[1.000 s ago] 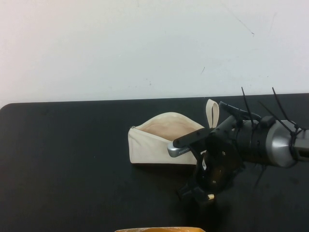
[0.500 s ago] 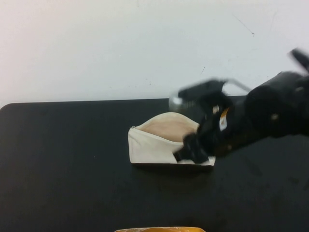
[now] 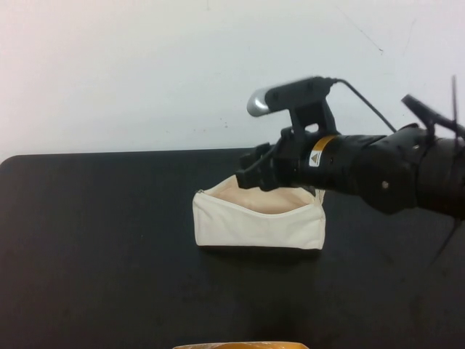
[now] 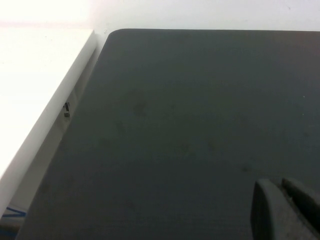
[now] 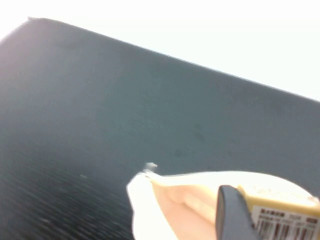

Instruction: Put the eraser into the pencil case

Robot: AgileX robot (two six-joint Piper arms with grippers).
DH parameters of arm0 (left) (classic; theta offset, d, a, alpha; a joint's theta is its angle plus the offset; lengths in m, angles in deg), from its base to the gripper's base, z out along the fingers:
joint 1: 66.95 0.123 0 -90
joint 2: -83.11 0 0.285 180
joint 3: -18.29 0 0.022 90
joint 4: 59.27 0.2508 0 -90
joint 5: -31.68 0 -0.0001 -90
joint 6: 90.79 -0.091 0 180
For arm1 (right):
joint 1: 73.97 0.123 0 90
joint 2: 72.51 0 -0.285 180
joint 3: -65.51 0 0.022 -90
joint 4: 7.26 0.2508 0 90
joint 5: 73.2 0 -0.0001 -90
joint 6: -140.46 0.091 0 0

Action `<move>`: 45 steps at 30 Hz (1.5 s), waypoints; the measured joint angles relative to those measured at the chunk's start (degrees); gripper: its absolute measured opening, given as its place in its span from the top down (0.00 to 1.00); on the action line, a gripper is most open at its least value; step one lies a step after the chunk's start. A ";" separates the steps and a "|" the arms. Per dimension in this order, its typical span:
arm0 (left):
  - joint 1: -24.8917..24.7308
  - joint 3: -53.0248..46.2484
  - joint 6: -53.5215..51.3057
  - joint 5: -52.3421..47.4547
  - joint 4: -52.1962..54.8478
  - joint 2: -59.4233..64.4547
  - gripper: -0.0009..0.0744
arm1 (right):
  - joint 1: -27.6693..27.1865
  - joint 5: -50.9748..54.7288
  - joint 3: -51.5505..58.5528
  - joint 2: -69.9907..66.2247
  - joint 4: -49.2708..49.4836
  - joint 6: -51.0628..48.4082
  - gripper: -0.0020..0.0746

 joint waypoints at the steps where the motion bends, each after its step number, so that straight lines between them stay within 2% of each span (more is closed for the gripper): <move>1: 0.00 0.00 0.00 0.00 0.00 0.00 0.99 | -0.24 -0.24 0.00 -0.87 0.09 0.00 0.57; 4: 0.00 0.00 0.00 0.00 0.00 0.00 0.99 | -1.22 -0.97 0.00 -2.60 0.33 0.00 0.56; 10: 0.00 0.00 0.00 0.00 0.00 0.00 0.99 | -2.50 -0.97 0.00 -2.98 1.93 0.00 0.42; 14: 0.00 0.00 0.00 0.00 0.00 0.00 0.99 | -3.29 1.78 0.00 -0.68 3.43 0.00 0.40; 17: 0.00 0.00 0.00 0.00 0.00 0.00 0.99 | -3.86 7.17 0.00 3.17 3.91 0.00 0.49; 22: 0.00 0.00 0.00 0.00 0.00 0.00 0.99 | -3.86 17.46 0.56 12.98 3.93 -1.62 0.87; 24: 0.00 0.00 0.00 0.00 0.00 0.00 0.99 | -3.13 18.69 1.88 17.26 4.02 -4.03 0.92; 31: 0.00 0.00 0.00 0.00 -0.02 0.00 0.99 | -0.39 19.98 11.20 37.05 4.25 -12.67 0.97; 39: 0.00 0.00 0.00 0.00 -0.02 0.00 0.99 | -0.26 28.42 23.56 58.01 4.07 -13.70 0.97; 45: 0.00 0.00 0.00 0.00 -0.02 0.00 0.99 | -0.17 26.99 35.02 72.23 -7.52 -13.09 0.97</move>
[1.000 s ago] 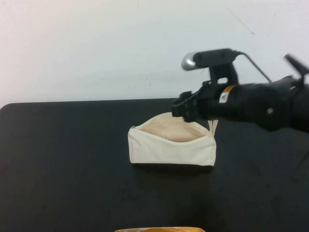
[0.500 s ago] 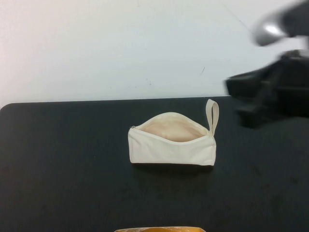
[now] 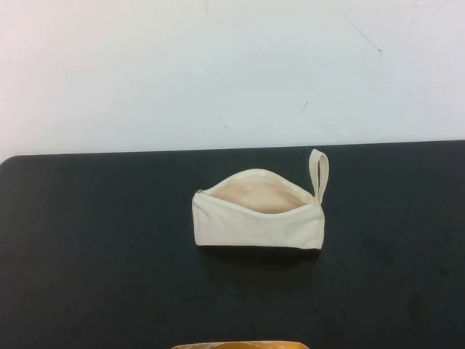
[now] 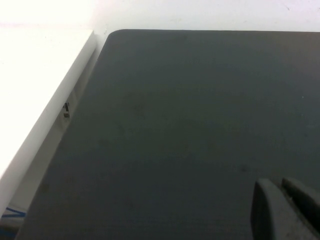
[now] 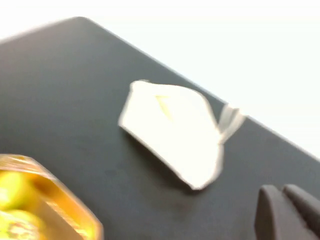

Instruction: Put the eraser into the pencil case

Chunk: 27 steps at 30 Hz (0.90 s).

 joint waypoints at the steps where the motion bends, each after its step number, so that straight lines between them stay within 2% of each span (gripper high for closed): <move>1: 0.00 0.00 0.00 0.00 0.00 0.00 0.99 | 0.00 -0.95 1.81 2.20 -1.17 0.69 0.98; 8: 0.00 0.00 0.00 0.00 0.00 0.00 0.99 | 0.00 -3.08 13.41 13.88 -2.35 2.79 0.98; 13: 0.00 0.00 0.00 0.00 0.00 0.00 0.99 | 0.00 -14.00 21.80 18.75 -1.88 3.96 0.98; 17: 0.00 0.00 0.00 0.00 0.00 0.00 0.99 | -2.50 -17.19 27.53 23.30 0.64 4.18 0.98; 20: 0.00 0.00 0.00 0.00 0.00 0.00 0.99 | -8.55 -17.91 30.84 26.52 1.43 4.18 0.98; 27: 0.00 0.00 0.00 0.00 0.00 0.00 0.99 | -29.80 -18.70 39.22 31.65 3.96 4.18 0.98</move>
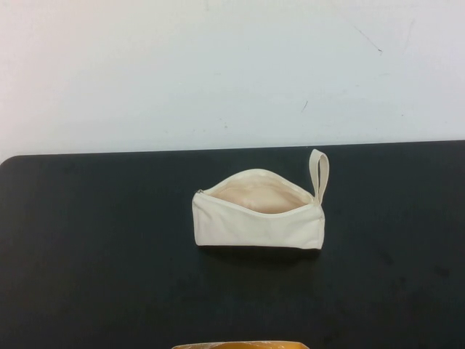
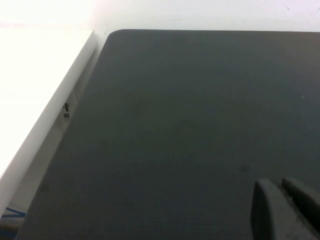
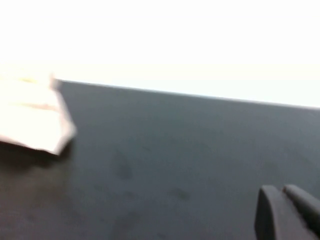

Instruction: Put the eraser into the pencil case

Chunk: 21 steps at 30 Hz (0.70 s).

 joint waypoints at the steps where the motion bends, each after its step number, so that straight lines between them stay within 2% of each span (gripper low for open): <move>1: 0.00 0.00 0.00 0.00 0.00 0.00 0.99 | -1.25 0.00 0.38 0.00 0.00 0.00 0.98; 3: 0.00 0.00 0.00 0.00 -0.10 0.00 0.99 | -2.82 1.07 0.56 0.00 0.00 0.00 0.98; 11: 0.00 0.00 0.00 0.00 -0.10 0.00 0.99 | -2.94 9.69 0.56 0.08 -1.13 4.02 0.98; 21: 0.00 0.00 0.00 0.00 -0.10 0.00 0.99 | -2.94 9.97 0.56 0.08 -1.12 4.50 0.98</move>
